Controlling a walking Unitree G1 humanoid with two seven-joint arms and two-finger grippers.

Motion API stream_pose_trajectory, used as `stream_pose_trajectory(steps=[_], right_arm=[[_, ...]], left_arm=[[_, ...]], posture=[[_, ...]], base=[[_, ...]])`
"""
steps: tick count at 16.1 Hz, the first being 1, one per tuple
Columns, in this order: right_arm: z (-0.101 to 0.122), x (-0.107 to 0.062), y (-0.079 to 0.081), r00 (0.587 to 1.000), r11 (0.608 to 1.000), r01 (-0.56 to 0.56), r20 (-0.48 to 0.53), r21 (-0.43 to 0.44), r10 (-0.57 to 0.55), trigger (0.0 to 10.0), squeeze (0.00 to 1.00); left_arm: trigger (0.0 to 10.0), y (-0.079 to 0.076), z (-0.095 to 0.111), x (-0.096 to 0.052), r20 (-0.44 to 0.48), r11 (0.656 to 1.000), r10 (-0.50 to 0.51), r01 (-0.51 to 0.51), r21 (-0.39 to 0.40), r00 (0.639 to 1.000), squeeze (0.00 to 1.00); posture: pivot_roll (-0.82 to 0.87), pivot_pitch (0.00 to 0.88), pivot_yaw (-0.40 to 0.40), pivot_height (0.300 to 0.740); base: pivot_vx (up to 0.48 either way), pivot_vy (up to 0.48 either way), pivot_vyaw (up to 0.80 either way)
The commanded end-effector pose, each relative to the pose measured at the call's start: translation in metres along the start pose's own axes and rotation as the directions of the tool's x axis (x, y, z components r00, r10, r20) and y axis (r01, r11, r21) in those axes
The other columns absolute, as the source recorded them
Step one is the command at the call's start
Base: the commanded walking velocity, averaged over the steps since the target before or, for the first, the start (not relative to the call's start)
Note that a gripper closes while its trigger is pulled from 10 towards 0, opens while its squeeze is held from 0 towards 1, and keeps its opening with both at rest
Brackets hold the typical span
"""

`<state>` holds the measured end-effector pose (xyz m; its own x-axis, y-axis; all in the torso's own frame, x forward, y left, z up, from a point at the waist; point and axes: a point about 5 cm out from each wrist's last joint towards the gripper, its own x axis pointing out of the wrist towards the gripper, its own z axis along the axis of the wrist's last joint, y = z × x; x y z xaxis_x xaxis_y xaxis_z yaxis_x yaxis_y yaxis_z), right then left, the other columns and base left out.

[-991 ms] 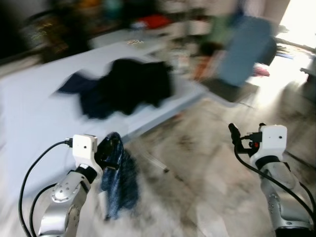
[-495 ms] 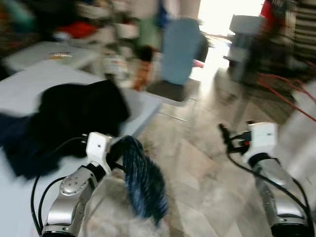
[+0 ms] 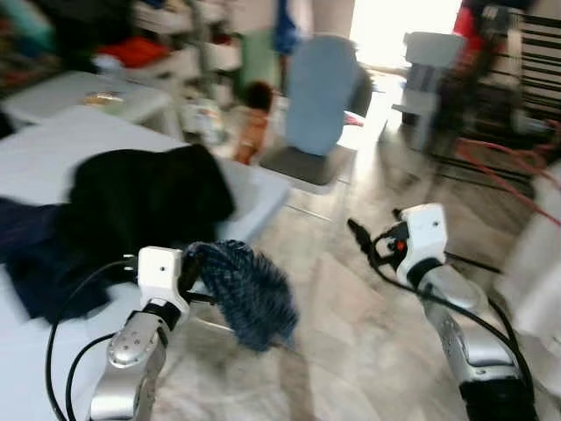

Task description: Hang hanger

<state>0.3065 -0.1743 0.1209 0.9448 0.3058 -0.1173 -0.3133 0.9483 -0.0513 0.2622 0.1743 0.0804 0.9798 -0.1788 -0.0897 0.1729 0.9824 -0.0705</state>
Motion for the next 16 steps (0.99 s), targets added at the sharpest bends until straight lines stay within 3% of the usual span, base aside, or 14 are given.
stream_pose_trajectory(steps=[1,4,6,11,16], right_arm=[[0.0,0.001,0.0,1.0,1.0,-0.014,-0.008,-0.006,0.014,10.0,0.0],[0.001,0.004,0.003,0.996,0.99,0.081,0.02,0.116,-0.083,10.0,0.0],[0.0,-0.005,0.001,0.98,0.97,0.179,0.059,0.167,-0.191,10.0,0.0],[-0.015,-0.037,-0.019,0.952,0.942,0.297,0.023,0.158,-0.304,10.0,0.0],[-0.01,-0.038,-0.027,0.939,0.93,0.334,0.035,0.154,-0.343,10.0,0.0]], left_arm=[[10.0,0.004,0.006,0.001,0.03,0.999,0.041,-0.041,0.011,0.999,0.0],[10.0,0.011,0.007,0.002,0.037,0.995,0.1,-0.099,-0.01,0.994,0.0],[10.0,0.016,0.009,0.005,0.04,0.994,0.111,-0.11,-0.029,0.993,0.0],[10.0,0.011,0.011,0.012,0.033,0.996,0.082,-0.08,-0.044,0.996,0.0],[10.0,0.01,0.01,0.015,0.027,0.995,0.08,-0.079,-0.06,0.996,0.0]], posture=[[-0.1,0.0,-0.015,0.74],[-0.1,0.0,-0.027,0.74],[-0.11,0.0,-0.02,0.74],[-0.14,0.0,0.011,0.74],[-0.15,0.0,0.015,0.74]], base=[[0.0,0.0,0.0],[0.0,0.0,0.0],[0.0,0.0,0.0],[0.0,-0.064,0.0],[0.0,-0.371,0.0]])
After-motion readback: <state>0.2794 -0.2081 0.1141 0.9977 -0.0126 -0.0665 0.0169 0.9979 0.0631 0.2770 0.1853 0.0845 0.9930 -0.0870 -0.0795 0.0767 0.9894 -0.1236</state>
